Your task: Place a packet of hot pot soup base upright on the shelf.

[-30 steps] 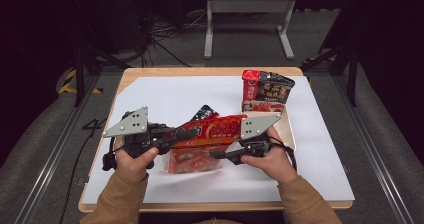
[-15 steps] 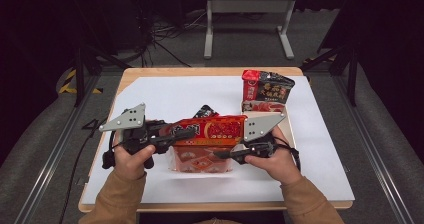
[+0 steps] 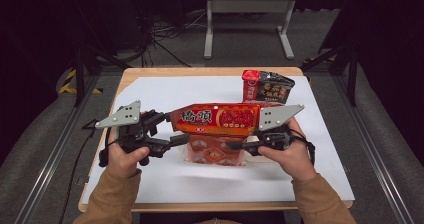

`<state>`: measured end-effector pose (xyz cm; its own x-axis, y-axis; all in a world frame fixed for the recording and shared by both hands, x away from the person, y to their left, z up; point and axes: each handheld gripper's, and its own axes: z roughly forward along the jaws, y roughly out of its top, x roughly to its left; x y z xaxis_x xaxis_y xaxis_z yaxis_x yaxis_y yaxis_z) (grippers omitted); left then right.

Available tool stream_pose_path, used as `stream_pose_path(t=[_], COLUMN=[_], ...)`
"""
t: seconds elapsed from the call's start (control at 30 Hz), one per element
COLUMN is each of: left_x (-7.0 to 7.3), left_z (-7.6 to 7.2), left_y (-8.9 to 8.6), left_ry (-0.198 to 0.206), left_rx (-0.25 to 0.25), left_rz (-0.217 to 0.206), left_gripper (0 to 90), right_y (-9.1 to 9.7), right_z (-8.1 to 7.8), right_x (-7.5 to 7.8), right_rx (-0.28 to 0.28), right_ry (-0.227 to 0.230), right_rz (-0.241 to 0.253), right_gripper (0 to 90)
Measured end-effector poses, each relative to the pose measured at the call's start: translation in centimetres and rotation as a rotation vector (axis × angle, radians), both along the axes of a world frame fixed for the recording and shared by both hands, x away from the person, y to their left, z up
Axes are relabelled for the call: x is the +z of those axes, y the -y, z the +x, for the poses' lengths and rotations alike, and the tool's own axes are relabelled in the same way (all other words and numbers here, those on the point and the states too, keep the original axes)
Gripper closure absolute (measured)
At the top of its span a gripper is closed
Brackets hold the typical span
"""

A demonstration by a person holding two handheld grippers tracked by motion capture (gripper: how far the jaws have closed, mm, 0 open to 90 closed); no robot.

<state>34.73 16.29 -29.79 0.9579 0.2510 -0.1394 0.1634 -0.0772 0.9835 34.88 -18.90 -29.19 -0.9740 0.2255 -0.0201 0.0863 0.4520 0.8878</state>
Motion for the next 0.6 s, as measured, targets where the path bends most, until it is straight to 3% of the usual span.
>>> stream_pose_path(t=[0.6], left_x=[-0.4], left_z=[0.6], left_y=[-1.4], left_ry=[0.008], left_rx=[0.052], left_rz=[0.039], left_gripper=[19.7], right_y=[1.3], right_z=[0.5], right_x=[3.8], right_rx=[-0.052], right_ry=[0.002], right_rz=[0.036], right_gripper=[70.6])
